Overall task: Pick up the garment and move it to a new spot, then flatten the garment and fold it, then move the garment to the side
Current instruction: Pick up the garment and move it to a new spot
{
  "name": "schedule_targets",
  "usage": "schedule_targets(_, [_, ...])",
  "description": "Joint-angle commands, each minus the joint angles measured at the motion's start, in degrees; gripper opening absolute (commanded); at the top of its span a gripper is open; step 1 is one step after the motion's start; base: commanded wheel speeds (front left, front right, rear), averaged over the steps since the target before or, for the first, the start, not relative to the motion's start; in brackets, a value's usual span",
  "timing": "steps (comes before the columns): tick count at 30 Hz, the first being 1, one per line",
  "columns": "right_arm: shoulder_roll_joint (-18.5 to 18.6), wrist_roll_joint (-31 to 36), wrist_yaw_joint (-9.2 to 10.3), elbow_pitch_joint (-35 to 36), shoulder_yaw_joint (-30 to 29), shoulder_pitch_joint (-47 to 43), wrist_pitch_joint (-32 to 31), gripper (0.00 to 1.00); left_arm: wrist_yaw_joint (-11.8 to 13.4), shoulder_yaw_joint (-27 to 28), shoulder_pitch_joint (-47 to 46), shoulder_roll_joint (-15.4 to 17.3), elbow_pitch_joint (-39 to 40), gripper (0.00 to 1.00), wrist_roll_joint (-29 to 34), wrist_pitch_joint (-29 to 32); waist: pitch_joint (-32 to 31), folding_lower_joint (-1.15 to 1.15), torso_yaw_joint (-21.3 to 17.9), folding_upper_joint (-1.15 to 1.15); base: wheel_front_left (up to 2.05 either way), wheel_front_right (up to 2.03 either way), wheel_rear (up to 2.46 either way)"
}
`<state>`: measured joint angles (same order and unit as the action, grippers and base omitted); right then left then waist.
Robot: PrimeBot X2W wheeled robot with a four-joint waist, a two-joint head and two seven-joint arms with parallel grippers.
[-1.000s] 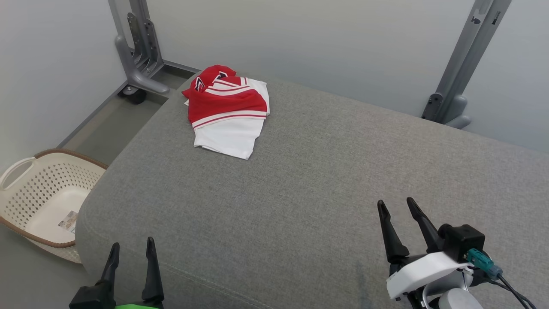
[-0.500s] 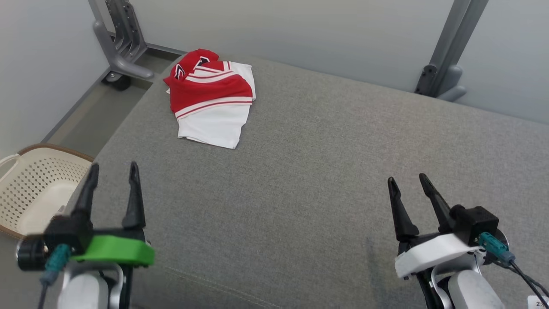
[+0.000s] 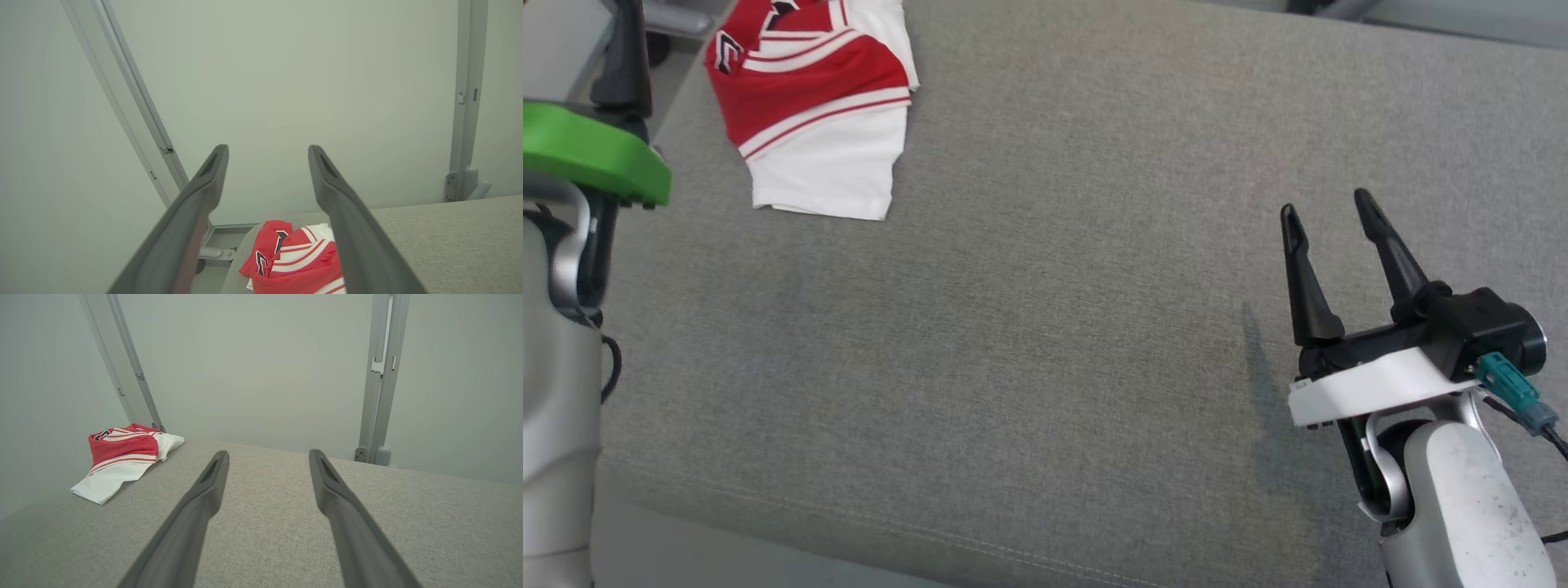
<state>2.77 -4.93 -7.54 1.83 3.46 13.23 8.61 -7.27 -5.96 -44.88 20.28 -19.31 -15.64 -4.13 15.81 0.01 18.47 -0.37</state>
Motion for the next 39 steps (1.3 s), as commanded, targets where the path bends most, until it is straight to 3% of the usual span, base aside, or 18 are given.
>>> schedule_targets(1, [0.2, 0.9, 0.09, 1.3, -0.3, 1.3, -0.4, 1.0, -0.2, -1.2, -3.2, 1.1, -1.6, 1.0, -1.2, 0.5, 10.6, -0.01, -7.0, 0.37, 0.0, 0.0, 0.0])
schedule_targets(6, [0.2, 1.9, 0.09, 5.4, -1.0, 2.9, -1.0, 1.0, -0.2, -7.8, -10.4, 4.4, -8.7, 1.0, -6.7, 2.6, 16.2, -0.01, -9.8, 0.37, 0.0, 0.0, 0.0])
schedule_targets(18, [0.2, 2.8, 0.09, 10.4, -2.3, 2.8, -1.5, 1.0, -0.2, -17.5, -16.9, 9.9, -21.7, 1.0, -17.6, 1.9, 21.4, -0.01, -12.9, 0.37, 0.0, 0.0, 0.0])
schedule_targets(26, [0.2, 3.8, 0.09, 12.6, -2.7, 2.6, -2.2, 1.0, -0.1, -19.5, -19.4, 10.0, -31.7, 1.0, -18.6, -1.4, 22.9, -0.01, -12.9, 0.37, 0.0, 0.0, 0.0])
schedule_targets(30, [0.2, 4.2, 0.09, 13.3, -2.5, 2.7, -2.6, 1.0, 1.4, -19.9, -21.2, 9.2, -38.1, 1.0, -17.8, -3.1, 23.1, -0.01, -12.9, 0.37, 0.0, 0.0, 0.0])
schedule_targets(31, [0.2, 4.2, 0.09, 13.4, -2.6, 2.7, -2.7, 1.0, 1.4, -20.0, -21.5, 9.0, -39.2, 0.61, -17.9, -3.3, 23.1, -0.01, -12.9, 0.37, 0.0, 0.0, 0.0])
schedule_targets(33, [0.2, 4.2, 0.09, 13.5, -2.7, 2.7, -2.8, 1.0, 1.2, -20.6, -21.9, 8.6, -41.1, 0.12, -17.7, -3.3, 23.0, -0.01, -12.8, 0.37, 0.0, 0.0, 0.0])
schedule_targets(34, [0.2, 4.3, 0.09, 13.4, -2.7, 2.7, -2.7, 1.0, 1.0, -20.9, -22.3, 8.5, -41.8, 0.0, -17.5, -3.4, 22.8, -0.01, -12.7, 0.37, 0.0, 0.0, 0.0])
schedule_targets(39, [0.2, 3.5, 0.09, 12.2, -2.3, 2.6, -2.0, 1.0, 0.4, -22.2, -24.0, 8.8, -44.1, 0.0, -17.1, -3.6, 21.2, -0.01, -12.7, 0.37, 0.0, 0.0, 0.0])
